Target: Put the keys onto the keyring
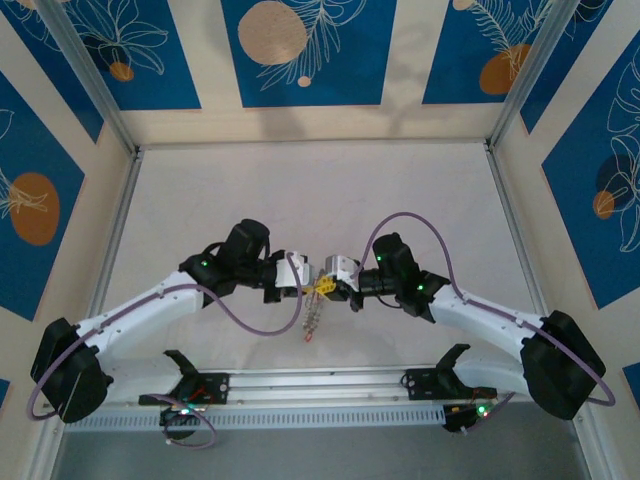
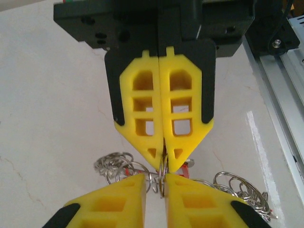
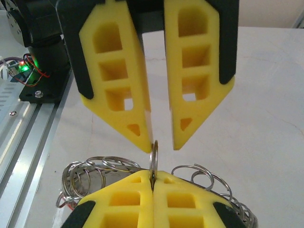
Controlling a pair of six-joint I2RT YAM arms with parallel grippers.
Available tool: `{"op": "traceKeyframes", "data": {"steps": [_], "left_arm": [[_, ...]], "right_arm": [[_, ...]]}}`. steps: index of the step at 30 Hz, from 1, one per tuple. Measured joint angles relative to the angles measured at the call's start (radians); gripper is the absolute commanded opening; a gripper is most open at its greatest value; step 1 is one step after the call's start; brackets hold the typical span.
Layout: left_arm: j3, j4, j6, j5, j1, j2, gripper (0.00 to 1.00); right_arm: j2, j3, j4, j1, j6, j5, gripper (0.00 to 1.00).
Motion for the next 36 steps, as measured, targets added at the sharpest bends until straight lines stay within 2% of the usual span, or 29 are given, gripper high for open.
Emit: {"op": "traceKeyframes", "data": {"steps": [2, 4, 5, 8, 12, 13, 15, 20, 25, 28, 31, 36], "left_arm": [[0.004, -0.006, 0.0, 0.0, -0.004, 0.005, 0.05], [0.011, -0.011, 0.001, 0.0, -0.005, 0.013, 0.04], [0.014, -0.014, 0.001, 0.0, -0.005, 0.018, 0.05], [0.031, -0.027, 0.008, 0.0, -0.005, 0.036, 0.18], [0.048, -0.033, 0.02, 0.003, -0.006, 0.07, 0.19], [0.052, -0.036, 0.02, 0.005, -0.006, 0.076, 0.15], [0.061, -0.046, 0.024, 0.016, -0.006, 0.085, 0.0], [0.063, -0.059, 0.026, 0.023, -0.006, 0.088, 0.0], [0.06, -0.049, 0.02, 0.027, -0.003, 0.066, 0.0], [0.043, -0.025, 0.007, 0.059, 0.003, 0.036, 0.0], [0.028, 0.008, -0.009, 0.088, 0.01, 0.022, 0.0], [0.001, 0.06, -0.036, 0.12, 0.014, 0.021, 0.0]], "right_arm": [[0.003, 0.001, 0.003, 0.0, 0.003, 0.003, 0.0], [0.004, 0.001, 0.001, 0.0, 0.003, 0.008, 0.0], [0.004, 0.001, 0.001, 0.0, 0.003, 0.011, 0.0], [0.003, 0.001, 0.0, -0.001, 0.006, 0.015, 0.0], [0.001, 0.001, 0.012, 0.0, 0.007, 0.014, 0.0], [0.001, 0.001, 0.01, 0.0, 0.007, 0.014, 0.0], [0.001, 0.001, 0.006, -0.002, 0.007, 0.016, 0.0], [0.001, 0.001, 0.003, -0.004, 0.007, 0.018, 0.0], [-0.007, -0.01, 0.041, -0.007, 0.019, 0.013, 0.19], [-0.027, -0.034, 0.09, -0.016, 0.04, -0.004, 0.25], [-0.033, -0.053, 0.127, -0.021, 0.06, -0.019, 0.25], [-0.037, -0.075, 0.163, -0.022, 0.086, -0.026, 0.15]]}}
